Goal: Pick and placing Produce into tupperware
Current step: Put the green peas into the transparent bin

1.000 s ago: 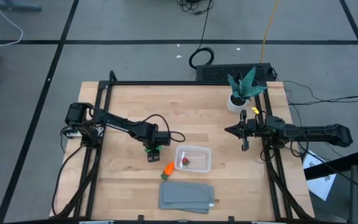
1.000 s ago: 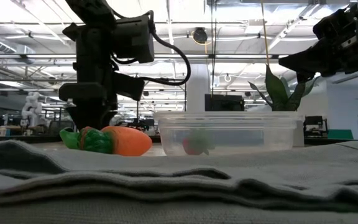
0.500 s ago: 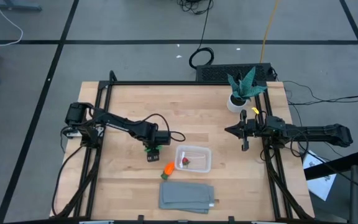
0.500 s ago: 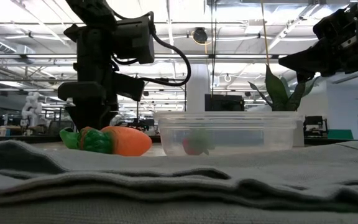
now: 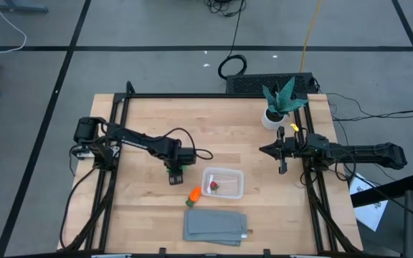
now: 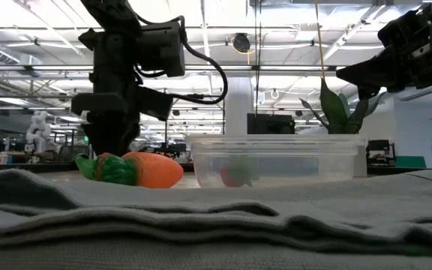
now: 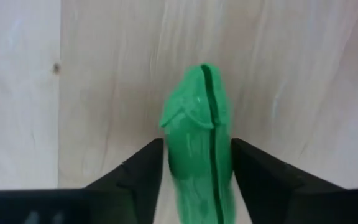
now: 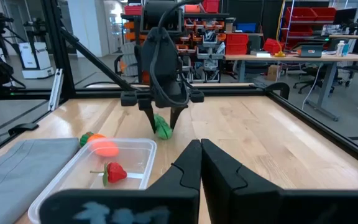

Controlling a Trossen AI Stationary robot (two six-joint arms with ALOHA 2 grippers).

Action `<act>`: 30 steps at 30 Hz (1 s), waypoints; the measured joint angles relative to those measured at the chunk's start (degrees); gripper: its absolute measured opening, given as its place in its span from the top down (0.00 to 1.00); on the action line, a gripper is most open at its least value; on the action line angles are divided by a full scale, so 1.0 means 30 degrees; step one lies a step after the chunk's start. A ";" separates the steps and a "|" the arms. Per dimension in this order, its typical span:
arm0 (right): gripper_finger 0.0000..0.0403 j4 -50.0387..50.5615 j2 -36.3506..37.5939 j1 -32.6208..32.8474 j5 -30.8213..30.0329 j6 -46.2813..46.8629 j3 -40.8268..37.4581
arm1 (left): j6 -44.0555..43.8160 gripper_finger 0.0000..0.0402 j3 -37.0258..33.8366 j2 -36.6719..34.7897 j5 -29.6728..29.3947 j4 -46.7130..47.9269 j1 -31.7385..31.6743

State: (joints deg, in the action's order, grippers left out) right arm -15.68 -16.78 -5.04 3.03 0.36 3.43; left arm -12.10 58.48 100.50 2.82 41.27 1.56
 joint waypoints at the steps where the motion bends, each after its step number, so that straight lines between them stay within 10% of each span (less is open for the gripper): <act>1: 1.00 0.0000 -0.0007 0.0000 0.0001 0.0000 -0.0002 | 0.0000 0.57 0.0000 -0.0038 0.0032 -0.0013 -0.0039; 8: 1.00 0.0000 -0.0004 0.0000 0.0000 0.0003 -0.0003 | 0.0601 0.70 0.0029 -0.0071 0.0041 0.0267 -0.0123; 30: 1.00 -0.0256 0.0000 0.0000 0.0000 -0.0423 -0.0003 | 0.1424 0.67 0.1986 -0.4952 -0.1111 0.3252 -0.0917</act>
State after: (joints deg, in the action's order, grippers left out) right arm -16.45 -16.78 -5.04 3.03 -0.91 3.42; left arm -7.83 64.44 85.65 -0.52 51.03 -1.19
